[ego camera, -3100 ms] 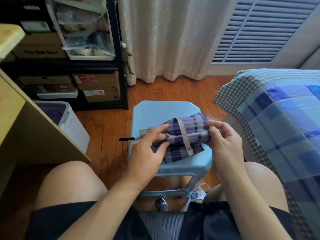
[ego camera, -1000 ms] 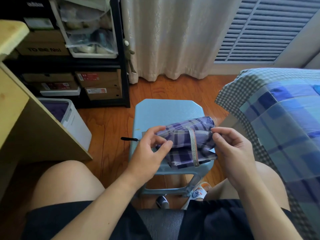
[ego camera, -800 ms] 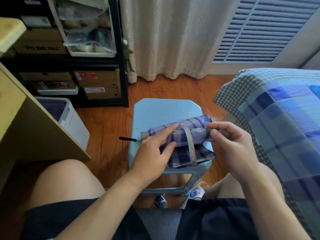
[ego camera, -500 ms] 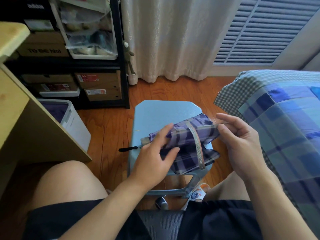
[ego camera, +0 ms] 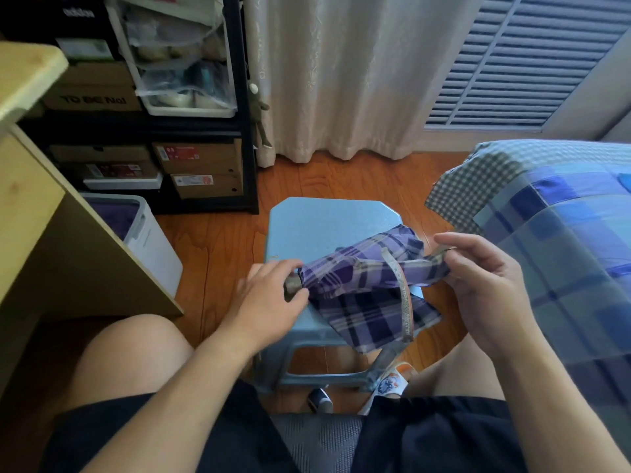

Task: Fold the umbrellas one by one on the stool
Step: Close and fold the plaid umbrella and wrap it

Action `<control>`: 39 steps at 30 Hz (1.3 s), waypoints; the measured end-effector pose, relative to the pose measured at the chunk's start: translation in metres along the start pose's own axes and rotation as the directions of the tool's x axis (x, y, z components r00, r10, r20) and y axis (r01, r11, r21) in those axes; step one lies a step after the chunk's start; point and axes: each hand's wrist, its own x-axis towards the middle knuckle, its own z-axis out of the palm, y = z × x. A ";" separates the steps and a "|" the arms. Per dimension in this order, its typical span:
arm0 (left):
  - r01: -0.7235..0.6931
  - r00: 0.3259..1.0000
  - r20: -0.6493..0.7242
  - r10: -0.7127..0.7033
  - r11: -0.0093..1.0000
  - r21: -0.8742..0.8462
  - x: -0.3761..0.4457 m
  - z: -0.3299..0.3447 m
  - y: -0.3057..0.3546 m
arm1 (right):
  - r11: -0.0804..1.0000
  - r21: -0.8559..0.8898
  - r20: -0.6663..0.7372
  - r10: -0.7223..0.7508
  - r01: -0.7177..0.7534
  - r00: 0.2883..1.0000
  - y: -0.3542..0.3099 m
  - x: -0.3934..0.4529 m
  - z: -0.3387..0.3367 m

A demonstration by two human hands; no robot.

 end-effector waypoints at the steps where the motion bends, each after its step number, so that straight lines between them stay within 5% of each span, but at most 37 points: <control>1: -0.020 0.998 0.062 0.016 0.998 0.062 0.000 0.000 -0.004 | 1.000 0.001 0.002 0.029 -0.029 1.000 -0.002 -0.001 0.001; 8: -0.057 0.985 -0.162 0.062 0.998 0.040 0.024 0.006 -0.005 | 0.989 -0.073 0.094 0.138 -0.132 0.986 0.002 -0.013 0.005; 13: 0.010 0.965 -0.257 0.049 0.974 0.225 0.042 0.003 -0.006 | 0.960 -0.235 0.053 0.170 -0.153 0.984 0.027 -0.017 0.009; 15: 0.013 0.951 -0.307 0.015 0.996 0.090 0.027 0.004 0.008 | 0.947 -0.273 0.048 0.190 -0.170 0.981 0.035 -0.020 0.007; 19: 0.141 0.989 0.027 -0.148 0.851 -0.506 -0.025 0.003 0.057 | 0.951 -0.224 -0.005 0.218 -0.213 0.976 0.036 -0.025 0.007; 24: 0.307 0.952 0.248 -0.182 0.604 -0.736 -0.032 0.000 0.065 | 0.960 -0.204 -0.031 0.189 -0.191 0.982 0.034 -0.031 0.012; 30: 0.391 0.921 0.309 -0.239 0.560 -0.731 -0.032 -0.011 0.058 | 0.954 -0.245 -0.048 0.169 -0.176 0.984 0.035 -0.032 0.012; 34: 0.398 0.917 0.302 -0.259 0.601 -0.693 -0.025 -0.011 0.056 | 0.912 -0.399 -0.127 0.045 -0.092 0.991 0.035 -0.035 0.016; 37: 0.361 0.930 0.269 -0.250 0.759 -0.541 -0.027 -0.004 0.048 | 0.664 -0.739 -0.065 -0.232 0.110 0.971 0.025 -0.046 0.023; 39: 0.305 0.935 0.295 -0.194 0.866 -0.396 -0.028 -0.002 0.043 | 0.507 -0.857 0.112 0.008 0.093 0.994 0.019 -0.058 0.042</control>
